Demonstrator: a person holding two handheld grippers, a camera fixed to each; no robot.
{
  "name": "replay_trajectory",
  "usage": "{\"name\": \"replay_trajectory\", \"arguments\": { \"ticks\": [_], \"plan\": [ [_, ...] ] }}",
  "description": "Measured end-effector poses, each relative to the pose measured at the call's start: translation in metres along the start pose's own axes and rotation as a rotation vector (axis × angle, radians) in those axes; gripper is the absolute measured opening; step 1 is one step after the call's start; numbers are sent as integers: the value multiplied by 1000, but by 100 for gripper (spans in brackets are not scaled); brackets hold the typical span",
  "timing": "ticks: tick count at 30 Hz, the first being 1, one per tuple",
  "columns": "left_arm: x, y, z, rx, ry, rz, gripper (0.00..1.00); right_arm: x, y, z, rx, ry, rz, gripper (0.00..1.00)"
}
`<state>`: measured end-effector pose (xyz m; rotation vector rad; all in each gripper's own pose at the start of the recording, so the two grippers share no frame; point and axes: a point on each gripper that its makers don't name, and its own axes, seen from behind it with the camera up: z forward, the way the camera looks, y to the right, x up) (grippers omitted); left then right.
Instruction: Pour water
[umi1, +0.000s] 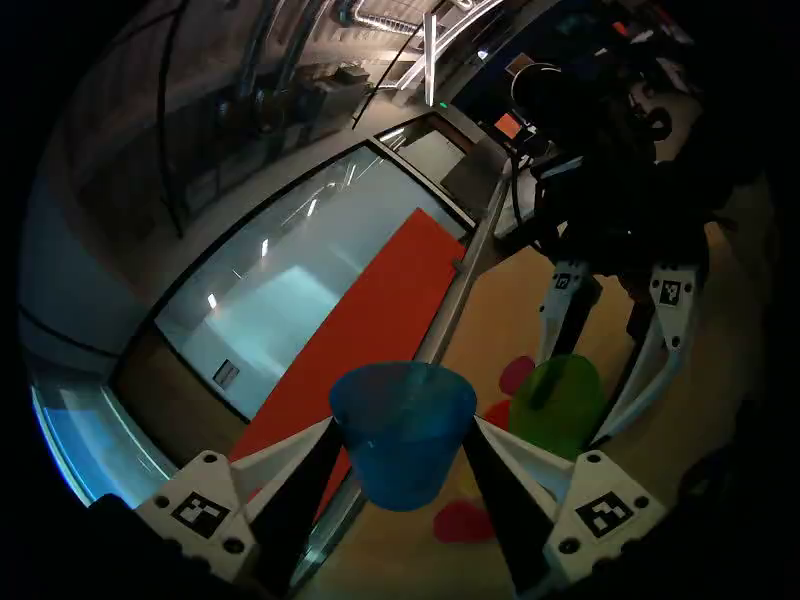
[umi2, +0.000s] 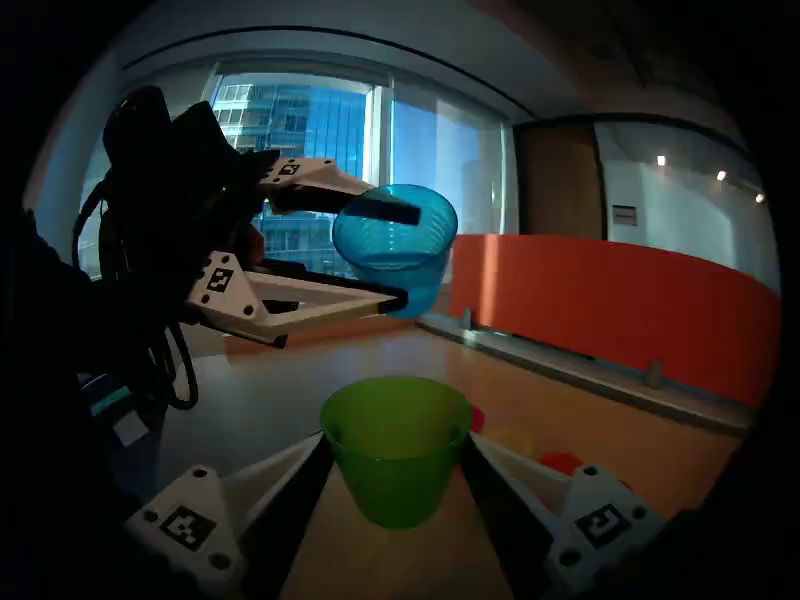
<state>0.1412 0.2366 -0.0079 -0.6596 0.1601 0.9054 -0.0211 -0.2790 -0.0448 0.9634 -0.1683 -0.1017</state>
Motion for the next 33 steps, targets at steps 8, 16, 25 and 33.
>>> {"name": "replay_trajectory", "arguments": {
  "ticks": [8, 16, 25, 33],
  "plan": [
    [4, -1, 2, 4, 2, 44, 84, 3, 1, 0, 0, 7, 0, 88],
    [8, -4, 2, 14, 1, 86, 84, 5, 1, -1, 2, 9, -4, 88],
    [13, -6, 1, 21, 4, 129, 84, 7, 1, -1, 1, 16, -6, 88],
    [15, -7, 0, 28, 4, 156, 84, 8, 1, -2, 0, 17, -9, 88]
  ]
}}
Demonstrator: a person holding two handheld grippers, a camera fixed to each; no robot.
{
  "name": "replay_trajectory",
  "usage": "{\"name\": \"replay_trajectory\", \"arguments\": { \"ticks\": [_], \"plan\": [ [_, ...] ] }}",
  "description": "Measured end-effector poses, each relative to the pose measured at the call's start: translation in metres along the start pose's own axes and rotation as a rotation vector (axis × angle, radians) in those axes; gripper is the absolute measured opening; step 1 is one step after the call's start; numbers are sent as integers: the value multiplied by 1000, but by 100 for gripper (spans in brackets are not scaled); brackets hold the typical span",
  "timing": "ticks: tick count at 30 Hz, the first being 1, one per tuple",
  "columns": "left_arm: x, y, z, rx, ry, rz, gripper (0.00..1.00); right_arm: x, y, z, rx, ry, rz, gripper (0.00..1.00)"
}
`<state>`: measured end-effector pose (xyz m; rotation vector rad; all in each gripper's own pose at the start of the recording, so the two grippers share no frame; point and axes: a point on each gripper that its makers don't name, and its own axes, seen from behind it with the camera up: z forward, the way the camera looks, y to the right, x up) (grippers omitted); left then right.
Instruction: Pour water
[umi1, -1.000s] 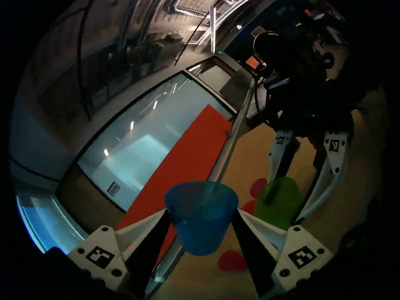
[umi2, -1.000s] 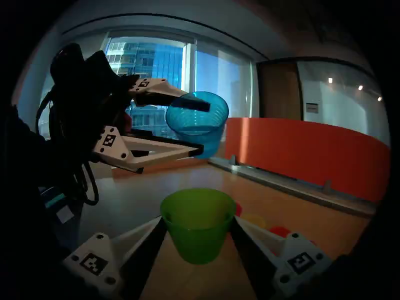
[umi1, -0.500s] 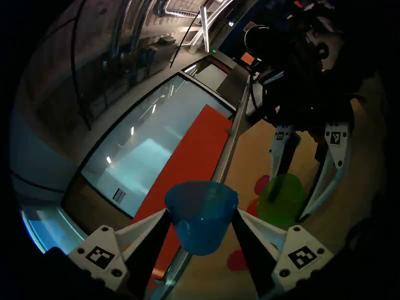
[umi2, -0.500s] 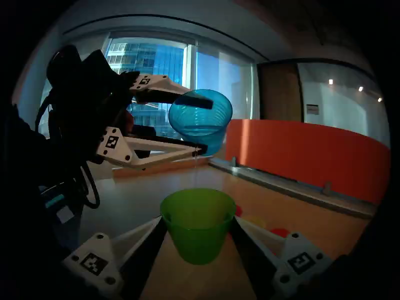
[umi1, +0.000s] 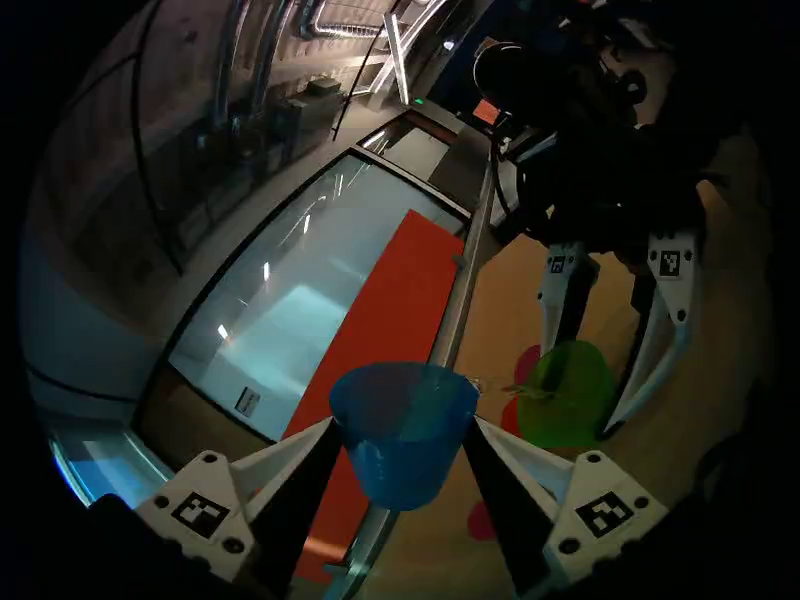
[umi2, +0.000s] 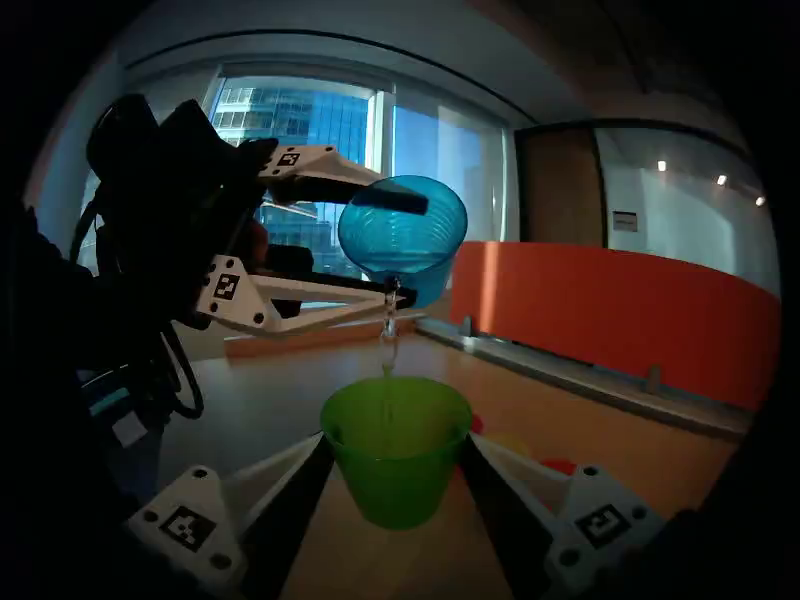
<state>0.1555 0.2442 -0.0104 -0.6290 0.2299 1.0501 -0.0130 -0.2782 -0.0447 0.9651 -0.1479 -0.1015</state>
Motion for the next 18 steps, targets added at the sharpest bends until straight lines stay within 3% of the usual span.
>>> {"name": "replay_trajectory", "arguments": {
  "ticks": [18],
  "plan": [
    [3, -5, 3, 13, 2, 56, 83, 5, 2, 0, -4, 11, 2, 87]
  ]
}}
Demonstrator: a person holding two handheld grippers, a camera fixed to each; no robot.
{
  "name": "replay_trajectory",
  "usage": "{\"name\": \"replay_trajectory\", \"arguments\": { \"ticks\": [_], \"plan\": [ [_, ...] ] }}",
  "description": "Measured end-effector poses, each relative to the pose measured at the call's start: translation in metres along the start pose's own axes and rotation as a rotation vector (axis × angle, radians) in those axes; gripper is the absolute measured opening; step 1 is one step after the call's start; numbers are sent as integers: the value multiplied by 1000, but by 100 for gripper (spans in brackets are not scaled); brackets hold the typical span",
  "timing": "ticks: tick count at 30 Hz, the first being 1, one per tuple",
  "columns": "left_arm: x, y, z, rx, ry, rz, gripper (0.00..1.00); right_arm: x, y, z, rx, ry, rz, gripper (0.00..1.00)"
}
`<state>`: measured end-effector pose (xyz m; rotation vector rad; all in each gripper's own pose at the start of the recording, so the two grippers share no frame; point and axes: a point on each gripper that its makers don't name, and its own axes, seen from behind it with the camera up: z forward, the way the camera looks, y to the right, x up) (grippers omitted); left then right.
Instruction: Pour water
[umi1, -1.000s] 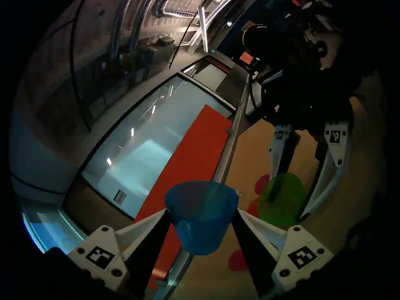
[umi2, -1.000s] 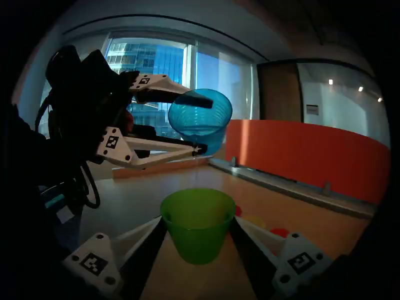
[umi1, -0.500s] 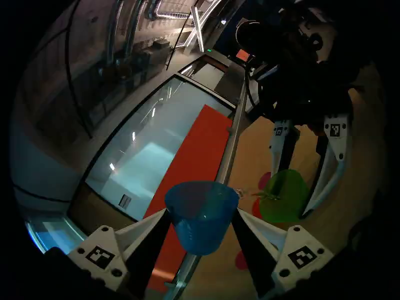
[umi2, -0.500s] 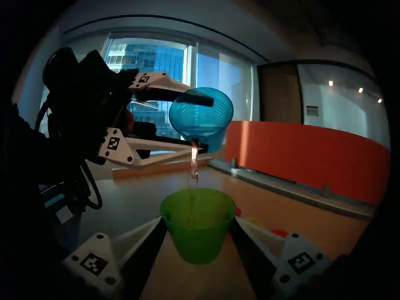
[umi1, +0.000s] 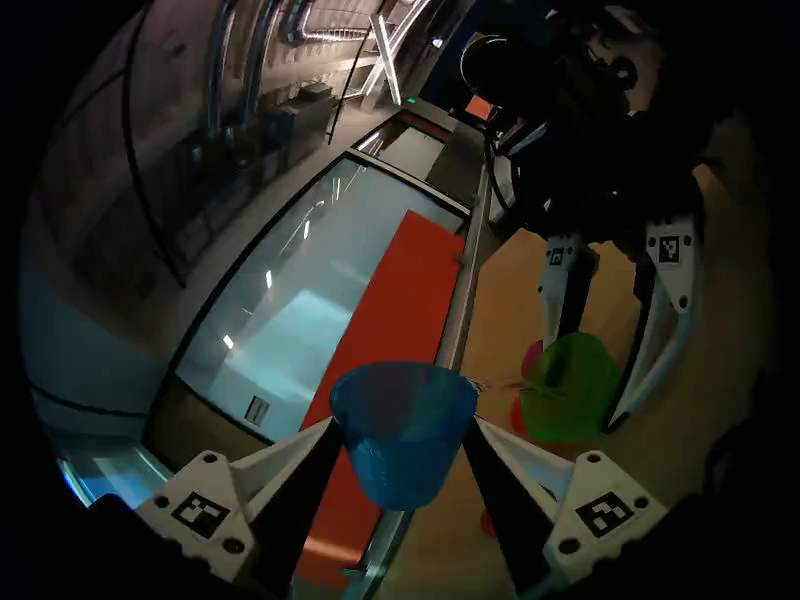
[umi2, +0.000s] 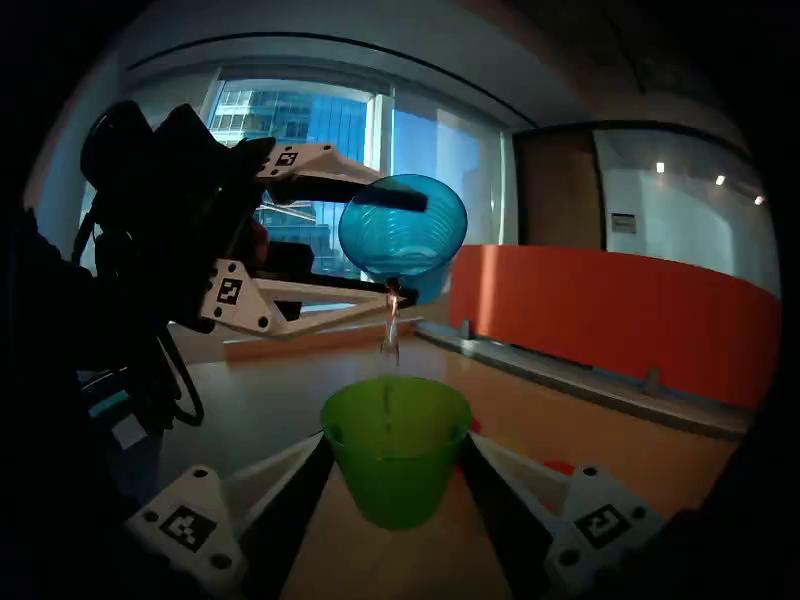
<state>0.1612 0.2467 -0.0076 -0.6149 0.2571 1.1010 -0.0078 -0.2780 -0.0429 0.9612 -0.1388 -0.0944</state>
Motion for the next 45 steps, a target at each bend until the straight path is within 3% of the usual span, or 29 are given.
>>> {"name": "replay_trajectory", "arguments": {
  "ticks": [11, 32, 45],
  "plan": [
    [-5, 0, 1, 9, -4, 23, 83, 0, 2, 1, -4, -1, -3, 87],
    [1, 3, -4, 18, -4, 114, 83, 1, 3, 4, -3, -2, -11, 87],
    [4, -6, -3, 37, -1, 163, 83, 4, 3, 5, -9, 5, -12, 87]
  ]
}}
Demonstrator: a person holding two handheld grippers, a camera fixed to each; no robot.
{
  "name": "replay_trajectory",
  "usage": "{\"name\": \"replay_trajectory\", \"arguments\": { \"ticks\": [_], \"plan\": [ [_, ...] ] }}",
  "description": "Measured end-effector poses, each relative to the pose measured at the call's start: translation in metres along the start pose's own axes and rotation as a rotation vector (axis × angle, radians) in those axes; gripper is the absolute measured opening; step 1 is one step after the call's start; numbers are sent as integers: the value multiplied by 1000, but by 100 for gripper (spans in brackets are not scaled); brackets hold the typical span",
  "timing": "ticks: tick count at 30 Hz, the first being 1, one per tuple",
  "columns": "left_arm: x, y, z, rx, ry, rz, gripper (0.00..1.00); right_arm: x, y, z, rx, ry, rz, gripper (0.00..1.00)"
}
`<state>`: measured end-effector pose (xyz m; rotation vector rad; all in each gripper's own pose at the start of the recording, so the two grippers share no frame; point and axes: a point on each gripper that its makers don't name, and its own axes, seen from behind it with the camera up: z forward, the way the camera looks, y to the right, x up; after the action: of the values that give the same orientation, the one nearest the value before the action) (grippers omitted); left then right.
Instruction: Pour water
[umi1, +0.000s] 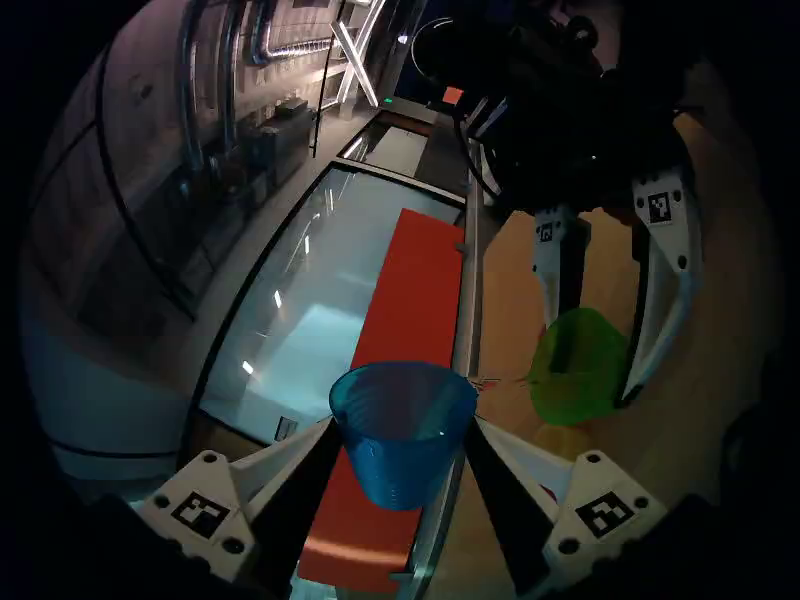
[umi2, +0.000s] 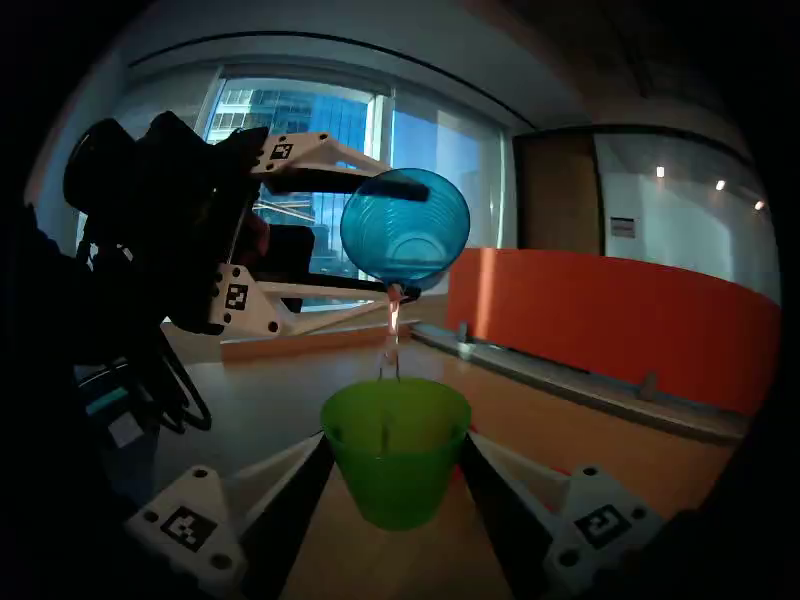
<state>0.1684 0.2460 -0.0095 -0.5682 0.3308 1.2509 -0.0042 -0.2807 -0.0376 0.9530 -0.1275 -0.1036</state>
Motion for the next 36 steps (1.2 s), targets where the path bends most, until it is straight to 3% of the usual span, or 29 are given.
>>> {"name": "replay_trajectory", "arguments": {
  "ticks": [36],
  "plan": [
    [19, -9, 3, 47, 14, 197, 83, -1, 9, -1, -11, 11, 6, 87]
  ]
}}
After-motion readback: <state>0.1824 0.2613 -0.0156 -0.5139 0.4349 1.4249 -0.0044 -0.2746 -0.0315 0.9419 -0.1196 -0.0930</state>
